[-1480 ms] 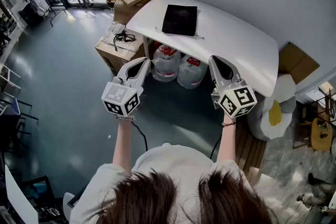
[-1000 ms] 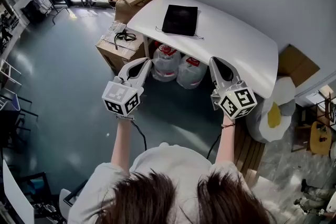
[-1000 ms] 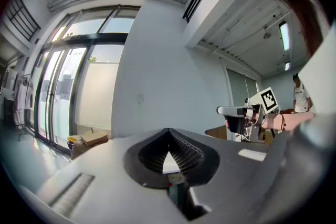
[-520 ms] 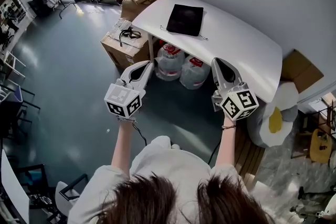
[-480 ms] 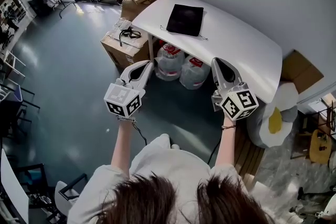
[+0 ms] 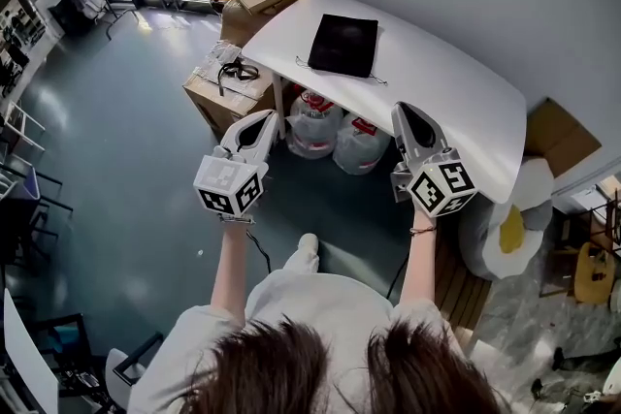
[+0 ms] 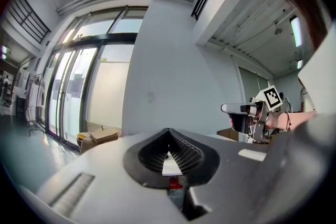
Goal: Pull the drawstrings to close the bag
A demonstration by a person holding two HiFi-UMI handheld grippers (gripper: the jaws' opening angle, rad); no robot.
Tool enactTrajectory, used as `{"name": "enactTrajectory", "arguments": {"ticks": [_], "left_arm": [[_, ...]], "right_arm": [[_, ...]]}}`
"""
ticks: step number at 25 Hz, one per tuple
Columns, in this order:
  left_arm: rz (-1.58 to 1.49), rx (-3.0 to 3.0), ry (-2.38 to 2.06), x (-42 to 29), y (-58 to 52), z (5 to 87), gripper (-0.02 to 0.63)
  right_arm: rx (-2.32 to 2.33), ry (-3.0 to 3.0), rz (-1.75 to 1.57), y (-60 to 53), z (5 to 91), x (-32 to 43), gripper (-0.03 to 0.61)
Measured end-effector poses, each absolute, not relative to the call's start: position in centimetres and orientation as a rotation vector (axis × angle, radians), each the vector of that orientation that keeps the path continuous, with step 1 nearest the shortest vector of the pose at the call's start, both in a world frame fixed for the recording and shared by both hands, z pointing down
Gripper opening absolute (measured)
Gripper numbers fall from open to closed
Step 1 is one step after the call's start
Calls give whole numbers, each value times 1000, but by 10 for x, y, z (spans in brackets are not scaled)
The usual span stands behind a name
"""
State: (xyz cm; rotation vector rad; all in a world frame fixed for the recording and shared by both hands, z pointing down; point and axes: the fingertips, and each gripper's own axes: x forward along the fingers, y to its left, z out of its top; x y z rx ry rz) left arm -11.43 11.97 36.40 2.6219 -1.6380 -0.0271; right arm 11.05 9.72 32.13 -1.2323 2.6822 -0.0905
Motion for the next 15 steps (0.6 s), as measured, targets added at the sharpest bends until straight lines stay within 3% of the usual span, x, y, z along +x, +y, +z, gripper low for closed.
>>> {"name": "enactTrajectory", "arguments": {"ticks": [15], "left_arm": [[-37, 2668, -1519, -127, 13, 368, -6]], "right_arm": [[-1334, 2663, -102, 4, 329, 93, 12]]}}
